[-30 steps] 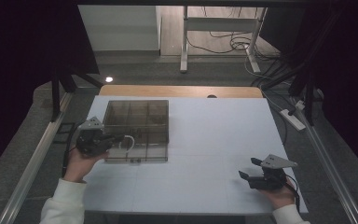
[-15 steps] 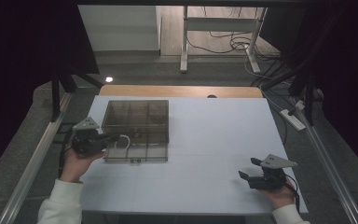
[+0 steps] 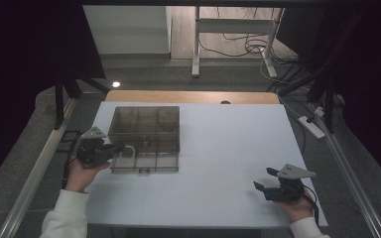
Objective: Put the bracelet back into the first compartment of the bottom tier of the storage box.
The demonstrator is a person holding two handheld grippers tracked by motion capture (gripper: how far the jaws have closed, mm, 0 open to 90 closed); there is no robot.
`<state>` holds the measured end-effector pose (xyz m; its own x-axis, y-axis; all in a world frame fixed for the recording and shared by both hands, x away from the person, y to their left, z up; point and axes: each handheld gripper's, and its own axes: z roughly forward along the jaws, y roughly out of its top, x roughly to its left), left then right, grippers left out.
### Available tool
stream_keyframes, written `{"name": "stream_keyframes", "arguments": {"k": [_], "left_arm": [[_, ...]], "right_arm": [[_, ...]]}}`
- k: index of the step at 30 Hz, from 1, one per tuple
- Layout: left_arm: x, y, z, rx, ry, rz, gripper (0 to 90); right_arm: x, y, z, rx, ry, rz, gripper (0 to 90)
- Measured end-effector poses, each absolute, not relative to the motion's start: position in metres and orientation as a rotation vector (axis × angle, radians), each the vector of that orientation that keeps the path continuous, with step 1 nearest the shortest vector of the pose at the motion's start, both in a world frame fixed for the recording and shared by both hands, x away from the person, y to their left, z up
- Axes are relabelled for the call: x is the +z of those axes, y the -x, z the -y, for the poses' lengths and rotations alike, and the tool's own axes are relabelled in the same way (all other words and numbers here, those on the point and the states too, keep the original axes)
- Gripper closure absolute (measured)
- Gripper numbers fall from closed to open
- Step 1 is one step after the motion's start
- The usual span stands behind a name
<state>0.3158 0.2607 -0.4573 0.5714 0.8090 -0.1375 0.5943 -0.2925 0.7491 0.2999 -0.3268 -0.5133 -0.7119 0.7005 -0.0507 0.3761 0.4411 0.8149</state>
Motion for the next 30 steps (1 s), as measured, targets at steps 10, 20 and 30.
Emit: {"name": "stream_keyframes", "arguments": {"k": [10, 20, 30], "left_arm": [[-0.468, -0.319, -0.262, 0.321, -2.021, -1.148, 86.3], [-0.475, -0.320, -0.261, 0.307, -2.036, -1.160, 86.2], [-0.481, -0.322, -0.263, 0.291, -2.042, -1.183, 85.6]], "right_arm": [[-0.515, -0.301, 0.326, 1.159, -0.912, -2.326, 25.0], [-0.515, -0.301, 0.326, 1.155, -0.910, -2.328, 25.0], [-0.515, -0.301, 0.325, 1.149, -0.910, -2.329, 25.0]]}}
